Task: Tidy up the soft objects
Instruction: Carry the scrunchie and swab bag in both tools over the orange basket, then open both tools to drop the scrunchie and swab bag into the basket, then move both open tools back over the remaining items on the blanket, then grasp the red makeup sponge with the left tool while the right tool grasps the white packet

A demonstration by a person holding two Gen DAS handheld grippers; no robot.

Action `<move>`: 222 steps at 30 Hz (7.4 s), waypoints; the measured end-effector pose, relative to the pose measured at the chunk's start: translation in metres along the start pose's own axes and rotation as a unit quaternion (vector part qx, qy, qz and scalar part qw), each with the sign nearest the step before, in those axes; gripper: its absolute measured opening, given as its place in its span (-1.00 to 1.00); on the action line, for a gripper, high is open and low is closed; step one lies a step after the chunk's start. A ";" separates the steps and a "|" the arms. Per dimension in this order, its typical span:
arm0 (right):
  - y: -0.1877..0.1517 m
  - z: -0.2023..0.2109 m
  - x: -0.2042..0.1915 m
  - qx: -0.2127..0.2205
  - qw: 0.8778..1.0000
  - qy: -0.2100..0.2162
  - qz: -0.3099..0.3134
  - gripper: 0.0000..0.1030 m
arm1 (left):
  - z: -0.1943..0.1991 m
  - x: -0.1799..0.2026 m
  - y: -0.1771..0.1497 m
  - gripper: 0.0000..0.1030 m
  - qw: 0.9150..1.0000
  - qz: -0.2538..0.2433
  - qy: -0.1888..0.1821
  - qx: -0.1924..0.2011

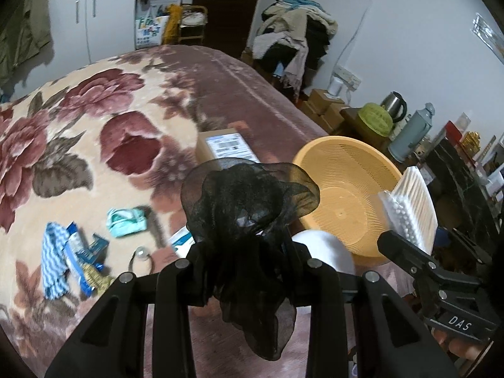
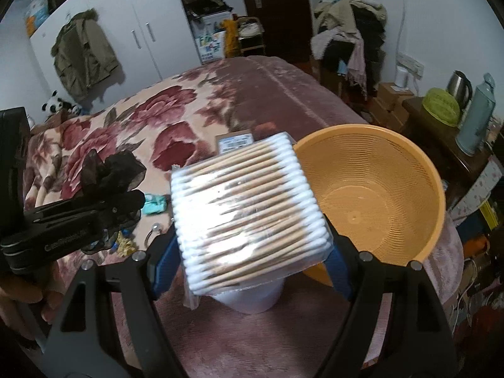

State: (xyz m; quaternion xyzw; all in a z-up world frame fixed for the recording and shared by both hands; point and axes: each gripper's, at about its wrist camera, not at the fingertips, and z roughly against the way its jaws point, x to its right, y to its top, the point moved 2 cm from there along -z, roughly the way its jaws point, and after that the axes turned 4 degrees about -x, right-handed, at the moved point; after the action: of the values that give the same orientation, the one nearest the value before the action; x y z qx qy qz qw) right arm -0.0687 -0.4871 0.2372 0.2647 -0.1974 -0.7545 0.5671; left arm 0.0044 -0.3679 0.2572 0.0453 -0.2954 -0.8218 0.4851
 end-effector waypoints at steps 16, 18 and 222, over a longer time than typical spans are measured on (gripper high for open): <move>0.000 -0.002 0.067 -0.007 0.997 -0.041 -0.071 0.54 | -0.037 0.073 0.025 -0.33 0.998 -0.057 -0.022 -0.027; 0.000 -0.002 0.075 -0.009 0.996 -0.045 -0.081 0.54 | -0.041 0.080 0.026 -0.33 0.997 -0.060 -0.025 -0.030; -0.064 -0.204 -0.163 -0.167 0.984 -0.010 0.062 -0.08 | -0.044 -0.302 -0.219 -0.27 0.968 0.214 0.019 -0.126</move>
State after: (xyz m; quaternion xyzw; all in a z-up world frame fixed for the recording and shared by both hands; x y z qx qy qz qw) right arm 0.0454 -0.3124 0.0676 0.1459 -0.0907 -0.7426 0.6473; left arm 0.0102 -0.0608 0.0415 -0.0653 -0.1834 -0.7281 0.6572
